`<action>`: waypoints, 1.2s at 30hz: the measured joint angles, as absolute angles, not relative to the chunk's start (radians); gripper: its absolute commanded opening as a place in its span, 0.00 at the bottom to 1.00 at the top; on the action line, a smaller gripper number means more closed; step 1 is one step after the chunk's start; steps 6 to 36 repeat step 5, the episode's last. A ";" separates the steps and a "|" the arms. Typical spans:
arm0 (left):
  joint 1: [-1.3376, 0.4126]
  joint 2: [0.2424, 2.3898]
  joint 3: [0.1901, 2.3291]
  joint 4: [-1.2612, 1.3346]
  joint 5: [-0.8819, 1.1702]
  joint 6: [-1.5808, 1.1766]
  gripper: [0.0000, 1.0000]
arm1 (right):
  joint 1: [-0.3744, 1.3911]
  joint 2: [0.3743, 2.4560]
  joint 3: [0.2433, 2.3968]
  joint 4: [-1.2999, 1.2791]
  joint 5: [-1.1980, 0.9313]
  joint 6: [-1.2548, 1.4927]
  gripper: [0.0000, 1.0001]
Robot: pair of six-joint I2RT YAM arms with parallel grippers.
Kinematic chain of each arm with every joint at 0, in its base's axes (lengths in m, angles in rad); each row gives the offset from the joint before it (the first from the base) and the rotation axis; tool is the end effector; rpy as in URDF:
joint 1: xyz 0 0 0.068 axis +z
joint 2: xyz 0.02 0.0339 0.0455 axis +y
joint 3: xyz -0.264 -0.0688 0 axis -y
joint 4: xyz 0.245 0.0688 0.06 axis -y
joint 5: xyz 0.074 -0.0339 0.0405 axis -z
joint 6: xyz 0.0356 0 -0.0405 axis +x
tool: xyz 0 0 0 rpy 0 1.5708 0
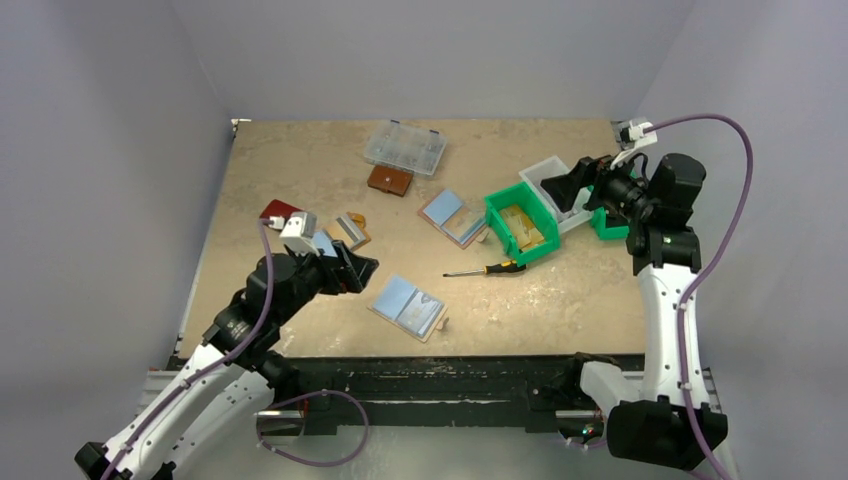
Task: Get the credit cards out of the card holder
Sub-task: Reset both arms
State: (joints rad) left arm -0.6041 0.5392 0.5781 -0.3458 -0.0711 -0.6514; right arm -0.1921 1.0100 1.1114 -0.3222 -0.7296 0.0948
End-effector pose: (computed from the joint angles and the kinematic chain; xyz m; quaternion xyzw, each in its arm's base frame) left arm 0.1169 -0.0776 0.2854 -0.0401 0.8056 -0.3235 0.4946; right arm 0.2159 -0.0178 0.3995 -0.1164 0.7537 0.2498 0.5966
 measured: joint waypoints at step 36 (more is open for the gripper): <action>-0.604 0.537 0.582 -0.345 -0.044 -0.642 1.00 | -0.192 1.006 1.111 -0.321 -0.723 0.106 0.99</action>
